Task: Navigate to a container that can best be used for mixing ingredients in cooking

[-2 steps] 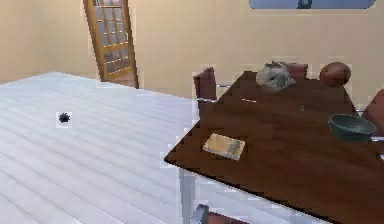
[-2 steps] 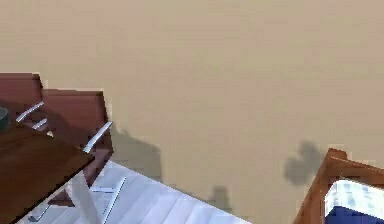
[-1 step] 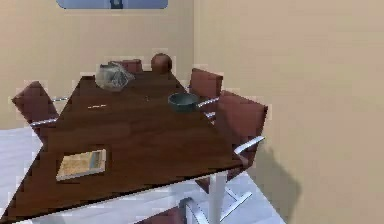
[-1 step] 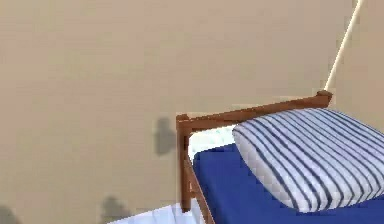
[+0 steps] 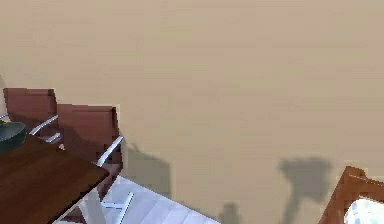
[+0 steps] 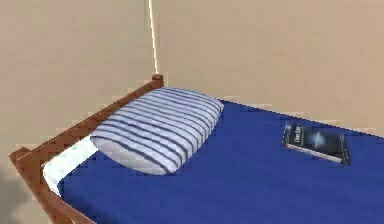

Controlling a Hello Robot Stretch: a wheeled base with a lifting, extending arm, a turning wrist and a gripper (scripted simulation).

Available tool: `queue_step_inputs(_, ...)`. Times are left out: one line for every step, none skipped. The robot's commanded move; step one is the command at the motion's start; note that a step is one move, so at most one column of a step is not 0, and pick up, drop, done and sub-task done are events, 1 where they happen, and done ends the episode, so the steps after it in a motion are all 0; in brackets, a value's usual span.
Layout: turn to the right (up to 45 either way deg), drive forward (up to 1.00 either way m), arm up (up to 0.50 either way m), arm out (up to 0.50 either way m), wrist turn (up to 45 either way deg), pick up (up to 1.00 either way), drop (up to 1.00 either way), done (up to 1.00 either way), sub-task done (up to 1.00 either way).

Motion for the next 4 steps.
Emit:
queue_step_inputs(27.0, 0.00, 0.00, 0.00, 0.0, 0.00, 0.00, 0.00, 0.00)
queue_step_inputs(0.0, 0.15, 0.00, 0.00, 0.0, 0.00, 0.00, 0.00, 0.00)
queue_step_inputs(-42.0, 0.00, 0.00, 0.00, 0.0, 0.00, 0.00, 0.00, 0.00)
queue_step_inputs(0.0, 0.40, 0.00, 0.00, 0.0, 0.00, 0.00, 0.00, 0.00)
